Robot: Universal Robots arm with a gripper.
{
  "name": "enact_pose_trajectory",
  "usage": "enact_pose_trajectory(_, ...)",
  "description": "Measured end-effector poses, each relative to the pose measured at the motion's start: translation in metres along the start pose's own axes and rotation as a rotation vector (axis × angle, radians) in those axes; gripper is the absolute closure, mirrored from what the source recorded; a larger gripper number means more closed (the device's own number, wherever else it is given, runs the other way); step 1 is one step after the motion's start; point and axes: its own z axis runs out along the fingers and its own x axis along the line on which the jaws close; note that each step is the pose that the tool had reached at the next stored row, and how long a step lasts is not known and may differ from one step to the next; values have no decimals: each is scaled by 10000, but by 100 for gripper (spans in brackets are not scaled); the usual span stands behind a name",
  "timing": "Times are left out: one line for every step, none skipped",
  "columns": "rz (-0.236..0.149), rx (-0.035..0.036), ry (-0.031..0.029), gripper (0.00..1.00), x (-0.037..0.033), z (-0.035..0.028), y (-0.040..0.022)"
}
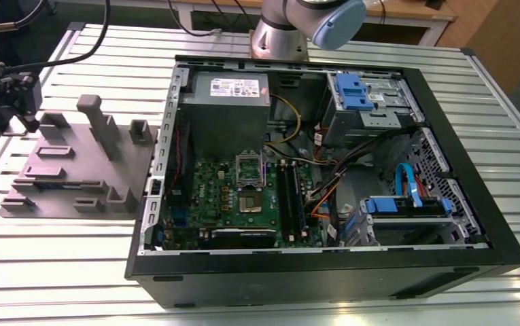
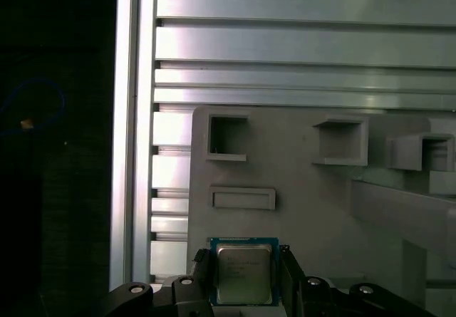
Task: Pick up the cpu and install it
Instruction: 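Pick up the cpu and move it towards the insertion slot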
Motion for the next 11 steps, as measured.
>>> enact_pose_trajectory(0,0,1,53,0,-2,0)
enact_pose_trajectory(1,1,2,53,0,-5,0)
enact_pose_trajectory(2,0,1,53,0,-5,1)
enact_pose_trajectory(2,0,0,53,0,-7,2)
enact_pose_trajectory(2,1,1,53,0,-9,2)
enact_pose_trajectory(3,1,2,53,0,-12,3)
enact_pose_trajectory(3,1,1,53,0,-13,3)
enact_pose_trajectory(3,0,1,53,0,-15,3)
enact_pose_trajectory(5,2,3,53,0,-20,4)
enact_pose_trajectory(6,3,4,53,0,-26,4)
enact_pose_trajectory(7,2,3,53,0,-32,5)
